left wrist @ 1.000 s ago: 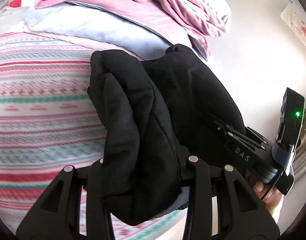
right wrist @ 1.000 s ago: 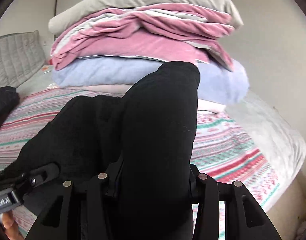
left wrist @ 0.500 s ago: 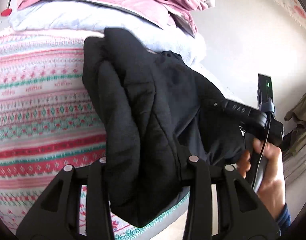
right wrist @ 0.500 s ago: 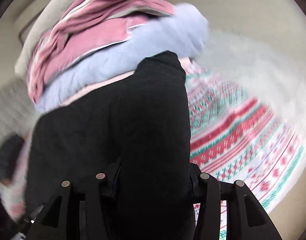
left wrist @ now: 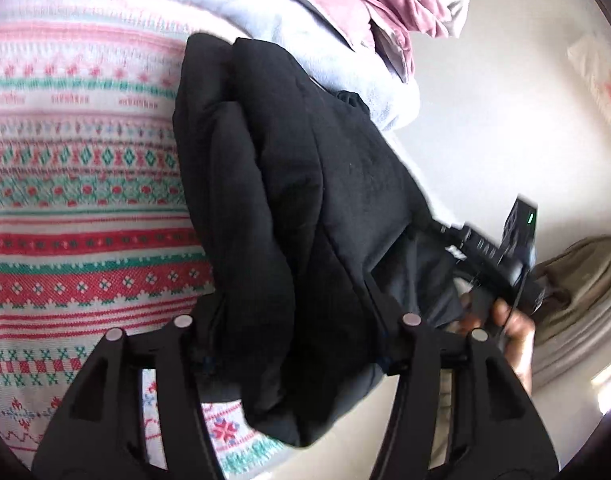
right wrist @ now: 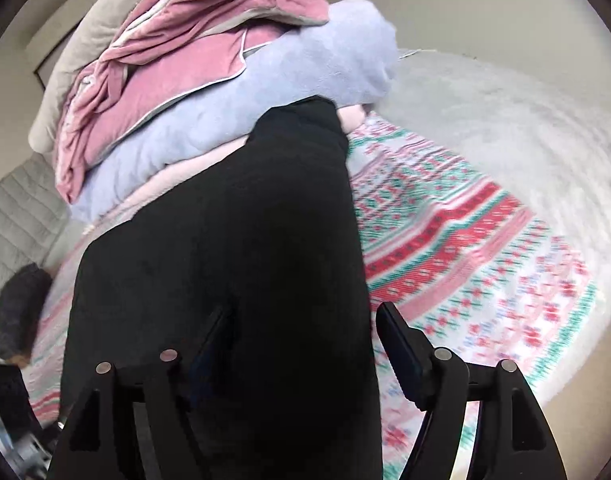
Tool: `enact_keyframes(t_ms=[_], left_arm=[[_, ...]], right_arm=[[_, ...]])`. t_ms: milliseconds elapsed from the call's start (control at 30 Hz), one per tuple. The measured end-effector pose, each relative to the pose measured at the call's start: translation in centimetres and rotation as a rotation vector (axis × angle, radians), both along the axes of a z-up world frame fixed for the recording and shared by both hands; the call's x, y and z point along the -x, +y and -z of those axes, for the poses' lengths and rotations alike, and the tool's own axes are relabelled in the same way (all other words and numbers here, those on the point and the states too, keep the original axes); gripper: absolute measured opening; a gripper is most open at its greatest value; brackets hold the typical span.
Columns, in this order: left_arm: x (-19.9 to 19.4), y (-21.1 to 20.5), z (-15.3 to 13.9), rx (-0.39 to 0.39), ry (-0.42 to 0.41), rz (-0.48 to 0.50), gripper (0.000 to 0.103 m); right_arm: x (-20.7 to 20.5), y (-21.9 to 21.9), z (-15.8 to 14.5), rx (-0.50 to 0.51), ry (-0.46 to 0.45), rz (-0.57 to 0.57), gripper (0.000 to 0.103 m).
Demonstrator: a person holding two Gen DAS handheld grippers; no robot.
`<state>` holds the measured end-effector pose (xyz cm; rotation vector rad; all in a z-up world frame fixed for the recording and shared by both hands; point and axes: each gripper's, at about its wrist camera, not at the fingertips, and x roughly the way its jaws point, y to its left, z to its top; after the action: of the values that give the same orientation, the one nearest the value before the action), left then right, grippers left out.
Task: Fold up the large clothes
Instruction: 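Lower the folded coat onto the blanket and open both tools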
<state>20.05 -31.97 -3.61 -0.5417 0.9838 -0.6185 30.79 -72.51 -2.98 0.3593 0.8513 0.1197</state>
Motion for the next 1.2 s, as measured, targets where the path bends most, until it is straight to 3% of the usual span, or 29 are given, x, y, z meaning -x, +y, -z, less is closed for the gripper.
enact_keyframes(t_ms=[100, 167, 233, 300, 333, 467, 500, 567, 600, 667, 767, 867, 967, 1100, 1167, 1200], left_arm=[[0.1, 2.0, -1.3, 0.056, 0.028, -0.007, 0.058], [0.2, 3.0, -2.5, 0.049, 0.017, -0.031, 0.058], [0.7, 4.2, -4.6, 0.056, -0.053, -0.068, 0.058], [1.4, 4.2, -7.0, 0.042, -0.139, -0.06, 0.058], [1.7, 3.7, -8.1, 0.028, -0.177, -0.043, 0.058], [3.0, -1.6, -10.5, -0.126, -0.326, 0.087, 0.055], [2.6, -3.2, -9.8, -0.182, -0.325, 0.109, 0.051], [1.1, -4.8, -6.8, -0.269, -0.232, 0.113, 0.032], [0.6, -5.1, -5.3, -0.289, -0.188, 0.114, 0.027], [0.6, -4.8, -3.4, -0.32, -0.2, 0.091, 0.012], [1.7, -4.6, -2.5, -0.354, -0.267, 0.092, 0.012], [2.3, -5.0, -2.4, -0.391, -0.273, 0.079, 0.012], [2.2, -5.3, -1.1, -0.396, -0.269, 0.061, 0.012], [2.2, -6.6, -0.8, -0.486, -0.343, 0.078, 0.012], [1.7, -6.5, -1.3, -0.477, -0.313, 0.103, 0.012], [1.3, -5.8, -1.8, -0.434, -0.283, 0.113, 0.012]], right_arm=[[2.3, -0.3, -1.9, 0.07, -0.021, 0.076, 0.074], [4.6, 0.0, -3.7, 0.097, -0.074, 0.111, 0.074], [6.6, 1.0, -5.2, 0.104, -0.132, 0.093, 0.069], [7.8, 2.3, -6.3, 0.116, -0.15, 0.074, 0.028], [7.8, 2.7, -6.5, 0.108, -0.136, 0.073, 0.018], [6.3, 4.4, -4.5, 0.109, 0.005, 0.059, 0.016], [5.8, 4.7, -3.4, 0.129, 0.059, 0.06, 0.016], [5.6, 5.0, -2.1, 0.166, 0.097, 0.062, 0.016], [5.6, 4.9, -1.5, 0.166, 0.108, 0.067, 0.016], [5.9, 4.3, -0.7, 0.134, 0.116, 0.076, 0.016], [5.8, 5.0, 0.4, 0.179, 0.133, 0.059, 0.016], [5.5, 5.5, 1.0, 0.2, 0.151, 0.076, 0.016], [5.2, 5.3, 1.9, 0.179, 0.153, 0.086, 0.016], [5.5, 4.7, 2.3, 0.126, 0.136, 0.114, 0.016], [5.8, 5.3, 1.8, 0.16, 0.122, 0.147, 0.016], [5.9, 5.8, 1.5, 0.196, 0.11, 0.151, 0.017]])
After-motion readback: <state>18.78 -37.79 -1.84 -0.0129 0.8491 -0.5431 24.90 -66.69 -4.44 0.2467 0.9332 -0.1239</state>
